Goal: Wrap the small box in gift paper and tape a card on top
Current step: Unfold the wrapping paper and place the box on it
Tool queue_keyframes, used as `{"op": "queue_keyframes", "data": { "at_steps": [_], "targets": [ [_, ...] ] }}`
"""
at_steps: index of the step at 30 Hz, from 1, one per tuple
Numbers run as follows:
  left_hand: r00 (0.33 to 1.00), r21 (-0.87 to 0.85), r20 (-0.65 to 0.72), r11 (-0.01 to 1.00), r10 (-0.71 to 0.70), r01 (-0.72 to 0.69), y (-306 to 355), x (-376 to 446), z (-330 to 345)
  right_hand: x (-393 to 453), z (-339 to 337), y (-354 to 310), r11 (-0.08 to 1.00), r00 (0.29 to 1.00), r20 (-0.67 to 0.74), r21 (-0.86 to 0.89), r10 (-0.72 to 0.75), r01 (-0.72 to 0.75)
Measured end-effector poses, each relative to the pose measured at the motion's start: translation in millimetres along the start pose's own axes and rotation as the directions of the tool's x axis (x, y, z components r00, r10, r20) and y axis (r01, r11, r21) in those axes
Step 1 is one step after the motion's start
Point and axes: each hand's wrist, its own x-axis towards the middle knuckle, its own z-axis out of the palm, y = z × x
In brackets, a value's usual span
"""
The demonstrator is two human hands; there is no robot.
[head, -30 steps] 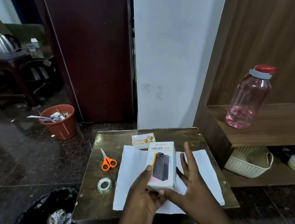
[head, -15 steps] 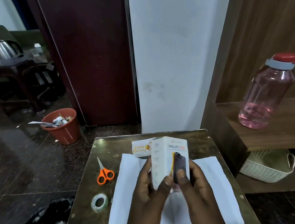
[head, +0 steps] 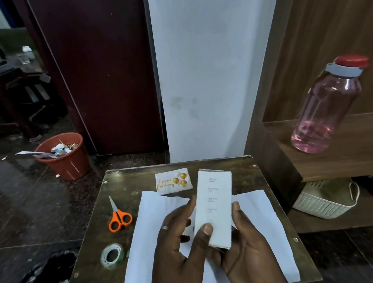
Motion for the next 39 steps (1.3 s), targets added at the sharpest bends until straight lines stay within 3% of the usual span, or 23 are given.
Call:
{"op": "queue_keyframes", "data": {
  "at_steps": [2, 3, 5, 6, 7, 9, 13, 18, 22, 25, 27, 30, 32, 34, 37, 39],
  "targets": [
    [1.0, -0.031, -0.007, 0.999, -0.023, 0.023, -3, 2, -3, -1, 2, 4, 0.952, 0.984, -0.053, -0.268, -0.171, 0.151],
    [0.997, -0.103, 0.017, 0.992, -0.07, 0.072, -3, 3, -5, -2, 2, 7, 0.873, 0.959, -0.07, -0.435, -0.275, 0.219],
    [0.96, -0.363, 0.127, 0.888, -0.252, 0.281, 1, 8, -6, -4, 2, 12, 0.606, 0.85, -0.059, -0.727, -0.524, 0.323],
    [0.913, -0.501, 0.22, 0.763, -0.344, 0.408, 3, 10, -5, -5, 0, 15, 0.423, 0.762, -0.001, -0.832, -0.648, 0.359],
    [0.863, -0.588, 0.303, 0.633, -0.404, 0.503, 4, 12, -4, -5, -2, 19, 0.245, 0.689, 0.091, -0.894, -0.719, 0.374],
    [0.807, -0.656, 0.39, 0.481, -0.443, 0.581, 9, 13, -4, -5, -3, 29, 0.033, 0.616, 0.237, -0.918, -0.751, 0.394],
    [0.777, -0.697, 0.454, 0.369, -0.437, 0.615, 8, 16, -8, -9, 5, 40, -0.043, 0.593, 0.332, -0.893, -0.734, 0.447],
    [0.788, -0.665, 0.442, 0.432, -0.43, 0.609, 2, 18, -13, -8, 9, 48, 0.019, 0.621, 0.299, -0.892, -0.725, 0.452],
    [0.831, -0.621, 0.412, 0.553, -0.374, 0.556, 3, 19, -11, -4, 5, 43, 0.271, 0.713, 0.139, -0.862, -0.687, 0.429],
    [0.849, -0.594, 0.357, 0.607, -0.389, 0.528, -2, 18, -8, -6, 3, 35, 0.348, 0.759, 0.12, -0.835, -0.64, 0.426],
    [0.852, -0.66, 0.395, 0.539, -0.344, 0.524, 1, 17, -9, -12, 8, 27, 0.4, 0.777, 0.144, -0.792, -0.612, 0.462],
    [0.824, -0.757, 0.478, 0.332, -0.305, 0.563, 5, 18, -16, -15, 13, 20, 0.575, 0.828, 0.099, -0.674, -0.552, 0.464],
    [0.81, -0.8, 0.513, 0.183, -0.284, 0.571, 3, 19, -19, -11, 11, 18, 0.609, 0.87, 0.04, -0.698, -0.492, 0.377],
    [0.823, -0.829, 0.494, 0.136, -0.28, 0.543, 4, 20, -22, -7, 9, 17, 0.668, 0.923, -0.014, -0.695, -0.384, 0.268],
    [0.861, -0.836, 0.429, 0.239, -0.274, 0.493, -1, 21, -20, -6, 10, 18, 0.791, 0.97, 0.042, -0.571, -0.238, 0.219],
    [0.892, -0.766, 0.343, 0.462, -0.293, 0.447, -4, 24, -16, -6, 10, 19, 0.814, 0.968, 0.054, -0.532, -0.243, 0.234]
  ]
}}
